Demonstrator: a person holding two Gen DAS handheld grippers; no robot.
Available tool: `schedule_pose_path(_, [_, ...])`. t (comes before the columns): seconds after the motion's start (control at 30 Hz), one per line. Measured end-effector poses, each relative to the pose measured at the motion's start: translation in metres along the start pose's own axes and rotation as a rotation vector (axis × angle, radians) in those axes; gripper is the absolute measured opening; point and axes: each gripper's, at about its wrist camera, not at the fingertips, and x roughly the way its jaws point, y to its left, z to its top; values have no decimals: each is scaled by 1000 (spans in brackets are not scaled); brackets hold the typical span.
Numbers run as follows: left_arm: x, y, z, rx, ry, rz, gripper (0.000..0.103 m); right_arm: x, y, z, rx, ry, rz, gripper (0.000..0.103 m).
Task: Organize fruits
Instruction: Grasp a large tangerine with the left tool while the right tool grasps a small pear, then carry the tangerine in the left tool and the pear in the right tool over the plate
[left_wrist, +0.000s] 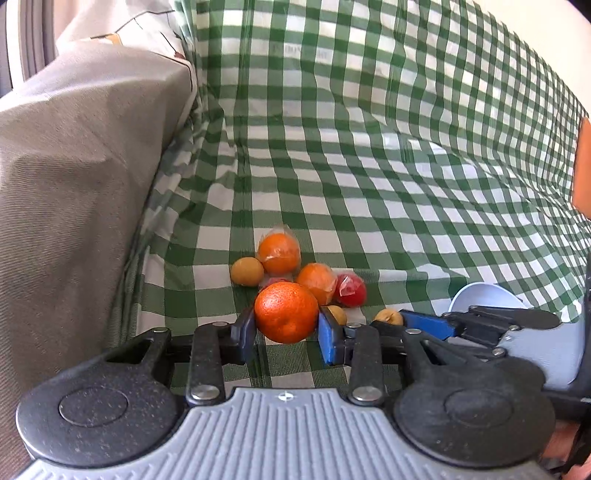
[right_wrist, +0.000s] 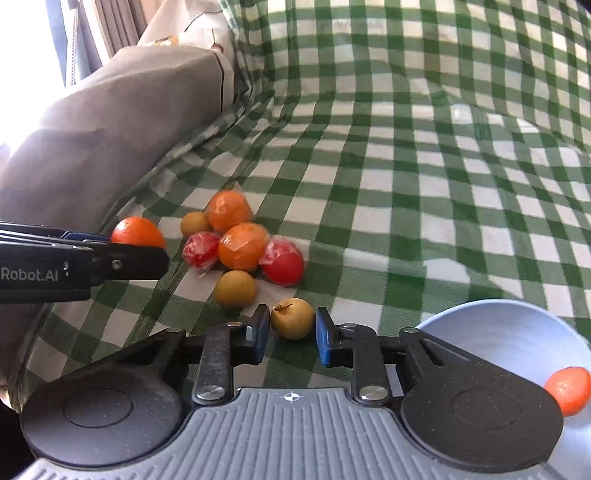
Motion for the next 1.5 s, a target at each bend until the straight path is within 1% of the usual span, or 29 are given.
schedule_pose_path(0.1, [-12, -4, -3, 8, -34, -4, 39, -16, -7, 1, 32, -55, 20, 28])
schedule_pose_path(0.2, [-24, -10, -7, 16, -69, -15, 39, -47, -16, 1, 40, -123, 29, 28])
schedule_pose_path(0.37, [-39, -21, -16, 50, -109, -9, 39, -105, -40, 2, 71, -194, -1, 28])
schedule_pose_path(0.47, [-45, -31, -21, 85, -122, -6, 39, -141, -59, -8, 95, -224, -31, 28])
schedule_pose_path(0.6, [-51, -48, -28, 128, -144, -1, 39, -169, -78, -35, 129, -248, -64, 28])
schedule_pose_path(0.7, [-53, -61, -34, 149, -155, 7, 39, -172, -88, -55, 160, -246, -89, 28])
schedule_pose_path(0.8, [-54, -76, -40, 169, -177, 13, 39, -172, -92, -63, 150, -242, -111, 28])
schedule_pose_path(0.9, [-53, -94, -49, 215, -203, 12, 39, -167, -101, -69, 144, -213, -139, 28])
schedule_pose_path(1.0, [-48, -109, -58, 259, -190, -23, 39, -165, -111, -71, 192, -208, -148, 28])
schedule_pose_path(1.07, [-43, -119, -63, 309, -180, -25, 39, -164, -113, -71, 211, -211, -150, 28])
schedule_pose_path(1.13, [-38, -125, -67, 338, -169, -31, 39, -161, -111, -69, 209, -212, -150, 28])
schedule_pose_path(1.2, [-35, -126, -68, 344, -160, -36, 39, -158, -108, -69, 196, -208, -151, 28])
schedule_pose_path(1.3, [-32, -123, -66, 325, -154, -39, 39, -152, -106, -69, 182, -198, -150, 28])
schedule_pose_path(1.4, [-30, -119, -65, 299, -148, -42, 39, -149, -109, -69, 182, -191, -152, 28])
schedule_pose_path(1.5, [-30, -119, -64, 301, -144, -44, 39, -146, -112, -68, 189, -187, -154, 28])
